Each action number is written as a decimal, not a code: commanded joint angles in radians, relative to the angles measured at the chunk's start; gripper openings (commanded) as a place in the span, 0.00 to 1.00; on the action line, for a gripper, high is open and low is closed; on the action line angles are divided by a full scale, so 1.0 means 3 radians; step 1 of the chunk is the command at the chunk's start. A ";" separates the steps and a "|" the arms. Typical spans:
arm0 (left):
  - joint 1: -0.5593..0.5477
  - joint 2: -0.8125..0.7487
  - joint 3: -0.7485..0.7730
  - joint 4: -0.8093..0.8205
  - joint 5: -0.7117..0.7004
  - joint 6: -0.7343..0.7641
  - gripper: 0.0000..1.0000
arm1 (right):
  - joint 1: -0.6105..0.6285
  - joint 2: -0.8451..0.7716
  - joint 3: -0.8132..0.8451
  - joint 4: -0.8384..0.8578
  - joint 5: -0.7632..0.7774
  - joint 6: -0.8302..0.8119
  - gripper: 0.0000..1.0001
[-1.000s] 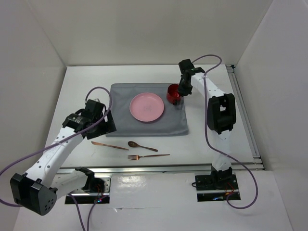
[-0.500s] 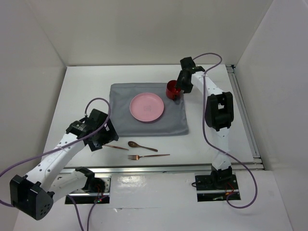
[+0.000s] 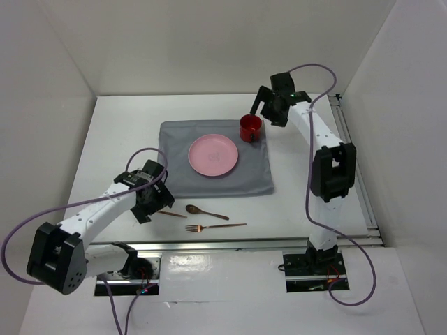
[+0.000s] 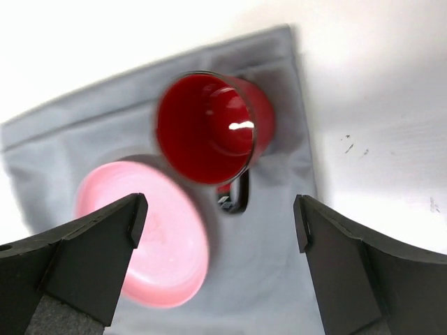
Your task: Set the dinner table for one person
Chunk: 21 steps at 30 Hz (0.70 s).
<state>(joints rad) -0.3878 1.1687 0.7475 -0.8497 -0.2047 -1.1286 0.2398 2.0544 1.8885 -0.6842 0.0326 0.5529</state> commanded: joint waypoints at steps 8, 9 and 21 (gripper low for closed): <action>-0.0042 0.0481 0.0009 0.0347 -0.0085 -0.0512 0.86 | -0.0006 -0.1172 -0.0583 0.0389 -0.0195 -0.0109 0.99; -0.0042 0.0573 0.0009 0.0347 -0.0125 -0.0543 0.85 | -0.0007 -0.1203 -0.0634 0.0389 -0.0241 -0.0110 0.99; -0.0011 0.0839 -0.0273 0.0644 -0.0126 -0.0814 0.47 | -0.0206 -0.1454 -0.0982 0.0358 -0.0380 -0.0232 0.99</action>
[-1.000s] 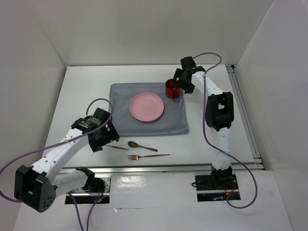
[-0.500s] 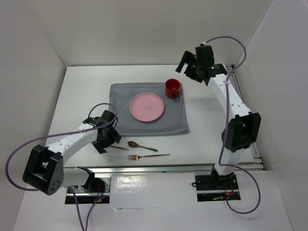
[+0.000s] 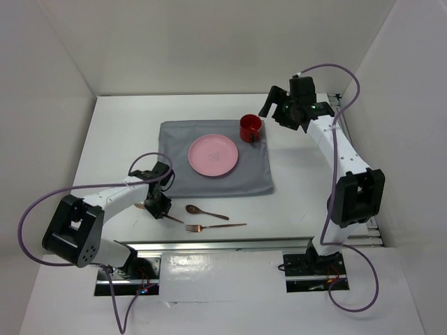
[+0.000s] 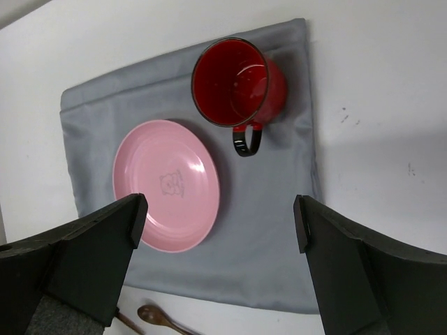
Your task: Set the dinner table for one person
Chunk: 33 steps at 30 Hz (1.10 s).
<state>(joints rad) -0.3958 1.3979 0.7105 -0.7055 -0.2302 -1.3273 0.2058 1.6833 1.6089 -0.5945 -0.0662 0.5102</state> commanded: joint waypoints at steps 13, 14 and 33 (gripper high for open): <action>0.0343 -0.0982 0.0045 -0.0480 -0.0464 0.0016 0.00 | -0.0190 -0.0360 -0.0224 0.0059 -0.0158 -0.0151 0.99; 0.0373 -0.1034 0.0106 -0.0537 -0.0516 0.0083 0.00 | -0.0190 -0.0360 -0.0224 0.0059 -0.0158 -0.0151 0.99; -0.1094 0.0959 0.2524 0.0133 0.0752 0.1515 0.00 | -0.0599 -0.1402 -0.1364 -0.0391 -0.0096 -0.0121 0.99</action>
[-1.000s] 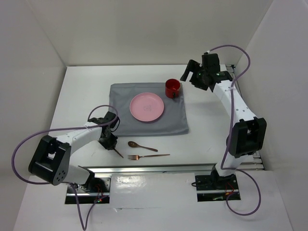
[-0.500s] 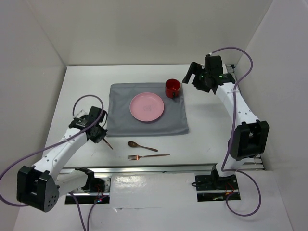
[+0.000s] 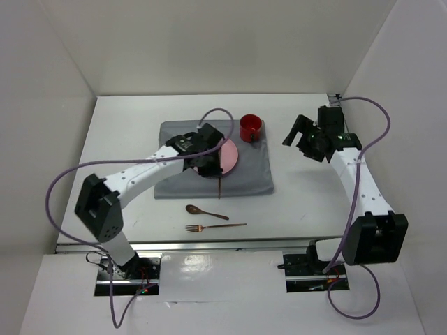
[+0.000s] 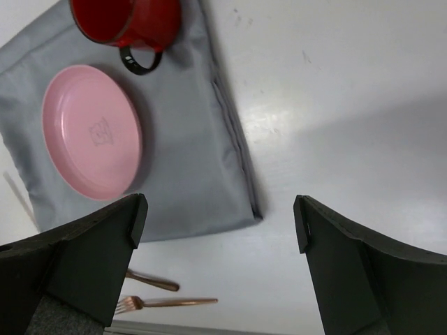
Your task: Set the dinner table for one person
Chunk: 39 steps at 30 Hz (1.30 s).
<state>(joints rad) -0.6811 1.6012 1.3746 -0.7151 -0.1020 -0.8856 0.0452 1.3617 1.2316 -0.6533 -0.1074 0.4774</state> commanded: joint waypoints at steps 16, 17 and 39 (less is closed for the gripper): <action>-0.0404 0.2127 0.1973 0.0006 0.0432 -0.0213 0.00 | -0.0171 -0.0730 -0.0183 -0.0665 0.0189 -0.0114 0.99; -0.0404 0.2184 0.2074 0.0006 0.0432 -0.0249 0.00 | -0.0171 -0.0760 -0.0183 -0.0701 0.0189 -0.0114 0.99; -0.0276 0.2521 0.2029 0.0078 0.0468 -0.0403 0.00 | -0.0171 -0.0924 -0.0214 -0.0906 0.0097 -0.0114 0.99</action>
<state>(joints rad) -0.7795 2.3611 1.9839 -0.7052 0.0135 -1.0023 -0.0002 1.1130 1.1633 -0.9058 -0.0658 0.4541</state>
